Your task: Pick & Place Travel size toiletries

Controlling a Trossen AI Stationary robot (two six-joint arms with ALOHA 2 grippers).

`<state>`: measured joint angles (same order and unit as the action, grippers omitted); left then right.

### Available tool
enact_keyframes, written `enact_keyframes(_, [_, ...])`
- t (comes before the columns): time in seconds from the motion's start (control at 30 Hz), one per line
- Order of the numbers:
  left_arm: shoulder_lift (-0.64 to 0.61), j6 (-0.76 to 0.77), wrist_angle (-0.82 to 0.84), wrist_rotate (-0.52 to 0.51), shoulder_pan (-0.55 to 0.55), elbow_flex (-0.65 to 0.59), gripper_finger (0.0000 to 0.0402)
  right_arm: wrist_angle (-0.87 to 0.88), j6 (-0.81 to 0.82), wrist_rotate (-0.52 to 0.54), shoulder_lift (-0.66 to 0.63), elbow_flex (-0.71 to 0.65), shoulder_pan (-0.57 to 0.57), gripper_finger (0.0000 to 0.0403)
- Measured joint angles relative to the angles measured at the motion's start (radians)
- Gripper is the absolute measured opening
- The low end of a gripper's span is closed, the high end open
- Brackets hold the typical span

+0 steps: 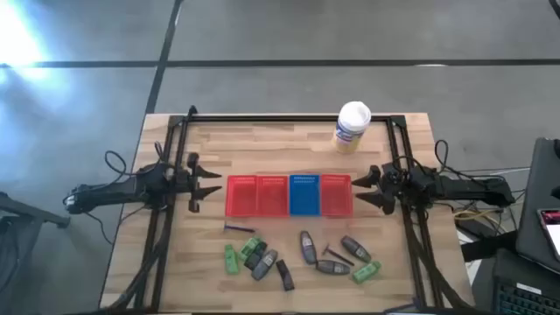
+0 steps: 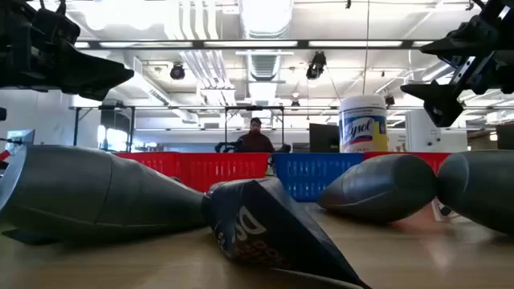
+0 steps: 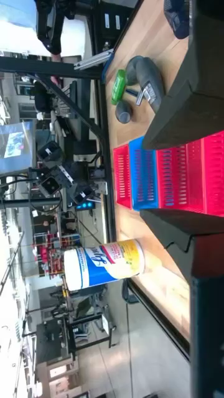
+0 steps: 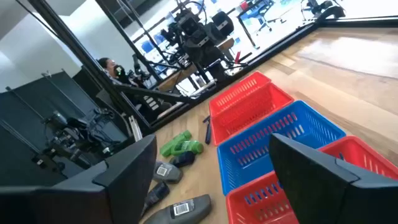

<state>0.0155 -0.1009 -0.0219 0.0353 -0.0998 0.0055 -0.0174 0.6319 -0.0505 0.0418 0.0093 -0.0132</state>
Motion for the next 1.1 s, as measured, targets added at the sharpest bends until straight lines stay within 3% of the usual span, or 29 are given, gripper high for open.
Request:
enact_keyframes(0.63, [0.000,0.000,0.000,0.000,0.000,0.000,0.0170,0.000,0.000,0.000,0.000,0.000,0.000,0.0358])
enact_keyframes(1.1, [0.000,0.000,0.000,0.000,0.000,0.000,0.0170,0.000,0.000,0.000,0.000,0.000,0.000,0.0332])
